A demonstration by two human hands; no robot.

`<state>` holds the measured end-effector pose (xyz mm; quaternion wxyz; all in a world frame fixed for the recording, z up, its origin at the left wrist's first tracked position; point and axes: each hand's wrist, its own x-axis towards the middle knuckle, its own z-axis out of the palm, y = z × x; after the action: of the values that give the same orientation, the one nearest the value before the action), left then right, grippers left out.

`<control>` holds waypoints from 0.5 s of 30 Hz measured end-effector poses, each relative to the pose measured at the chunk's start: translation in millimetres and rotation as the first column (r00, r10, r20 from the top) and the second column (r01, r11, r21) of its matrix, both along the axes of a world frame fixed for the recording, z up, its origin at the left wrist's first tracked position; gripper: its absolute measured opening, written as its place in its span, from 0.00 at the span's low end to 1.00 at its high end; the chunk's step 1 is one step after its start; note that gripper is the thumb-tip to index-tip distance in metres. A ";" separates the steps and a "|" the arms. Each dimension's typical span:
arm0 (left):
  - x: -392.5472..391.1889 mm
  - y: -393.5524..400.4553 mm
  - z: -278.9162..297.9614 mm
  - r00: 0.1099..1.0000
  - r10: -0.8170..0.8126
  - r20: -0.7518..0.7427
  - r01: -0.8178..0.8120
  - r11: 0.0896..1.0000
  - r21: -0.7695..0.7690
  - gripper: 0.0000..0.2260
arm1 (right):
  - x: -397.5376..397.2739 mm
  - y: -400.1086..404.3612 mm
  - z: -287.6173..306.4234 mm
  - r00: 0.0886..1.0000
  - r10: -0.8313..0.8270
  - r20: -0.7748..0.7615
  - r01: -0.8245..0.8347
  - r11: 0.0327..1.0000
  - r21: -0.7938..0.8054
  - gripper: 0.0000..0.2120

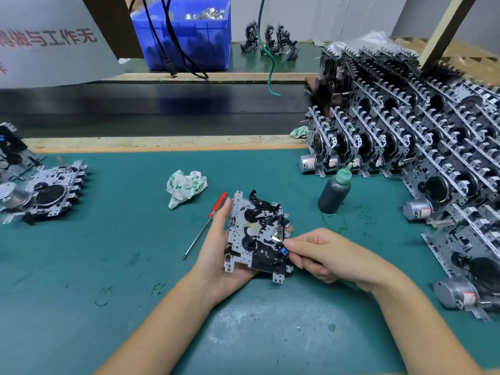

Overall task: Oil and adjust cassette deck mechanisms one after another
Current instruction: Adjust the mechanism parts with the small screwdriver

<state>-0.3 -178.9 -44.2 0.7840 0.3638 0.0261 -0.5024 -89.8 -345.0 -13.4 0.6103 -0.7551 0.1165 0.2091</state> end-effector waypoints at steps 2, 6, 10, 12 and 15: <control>0.0 -0.7 -0.2 1.000 -0.003 0.006 0.003 1.000 0.006 0.32 | -0.6 -0.3 -0.3 1.000 0.005 -0.002 -0.005 1.000 0.001 0.22; 1.9 0.4 -3.5 0.999 -0.018 0.032 0.017 1.000 0.017 0.30 | -0.8 0.2 -0.4 1.000 0.016 -0.007 -0.016 1.000 -0.003 0.24; 2.3 -0.1 -5.2 0.999 -0.020 0.036 0.020 1.000 0.019 0.29 | -1.8 0.8 -0.9 0.999 0.046 -0.019 -0.045 0.999 0.014 0.26; 2.2 -0.5 -5.2 0.999 -0.019 0.039 0.018 1.000 0.025 0.29 | -2.4 2.0 -1.4 0.998 0.053 -0.037 -0.052 0.998 0.021 0.27; 2.5 -1.6 -5.7 0.999 -0.013 0.047 0.011 0.999 0.040 0.28 | -1.6 4.2 -2.1 0.998 0.042 -0.037 -0.042 0.999 0.001 0.28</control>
<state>2.2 -180.5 -49.9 0.7739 0.3911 0.0153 -0.4979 -91.5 -340.7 -15.6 0.6034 -0.7535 0.1120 0.2359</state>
